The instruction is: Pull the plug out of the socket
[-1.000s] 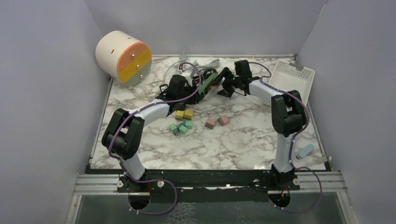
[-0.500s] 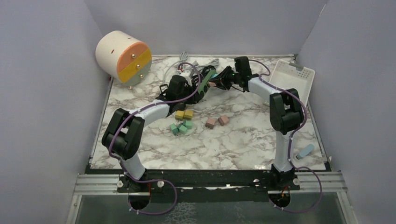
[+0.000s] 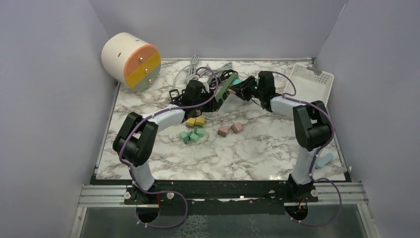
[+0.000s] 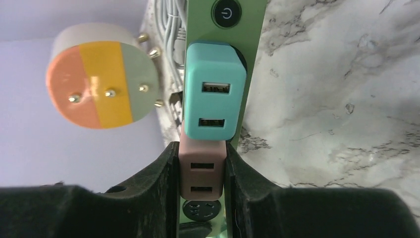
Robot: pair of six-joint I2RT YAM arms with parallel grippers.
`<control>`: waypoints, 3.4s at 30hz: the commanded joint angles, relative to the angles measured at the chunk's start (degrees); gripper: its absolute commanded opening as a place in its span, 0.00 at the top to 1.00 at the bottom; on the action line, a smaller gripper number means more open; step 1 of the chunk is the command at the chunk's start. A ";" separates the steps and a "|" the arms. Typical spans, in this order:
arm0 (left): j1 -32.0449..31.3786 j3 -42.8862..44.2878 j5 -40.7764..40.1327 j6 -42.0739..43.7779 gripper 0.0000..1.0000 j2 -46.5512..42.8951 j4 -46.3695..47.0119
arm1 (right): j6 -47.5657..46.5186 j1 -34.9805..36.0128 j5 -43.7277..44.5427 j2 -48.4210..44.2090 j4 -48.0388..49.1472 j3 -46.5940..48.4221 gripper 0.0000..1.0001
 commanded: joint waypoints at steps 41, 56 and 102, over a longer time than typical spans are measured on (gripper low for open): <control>3.29 5.78 -5.95 -4.23 1.00 0.37 2.29 | -27.73 7.03 3.44 -10.66 -8.80 -2.21 0.99; 8.89 4.07 4.51 -14.56 1.00 -2.73 10.33 | -8.62 6.76 -37.44 -3.68 41.56 -15.18 0.99; 9.85 6.46 -3.30 -9.38 1.00 -6.05 4.76 | -43.48 13.26 1.53 -11.71 -26.67 0.83 0.99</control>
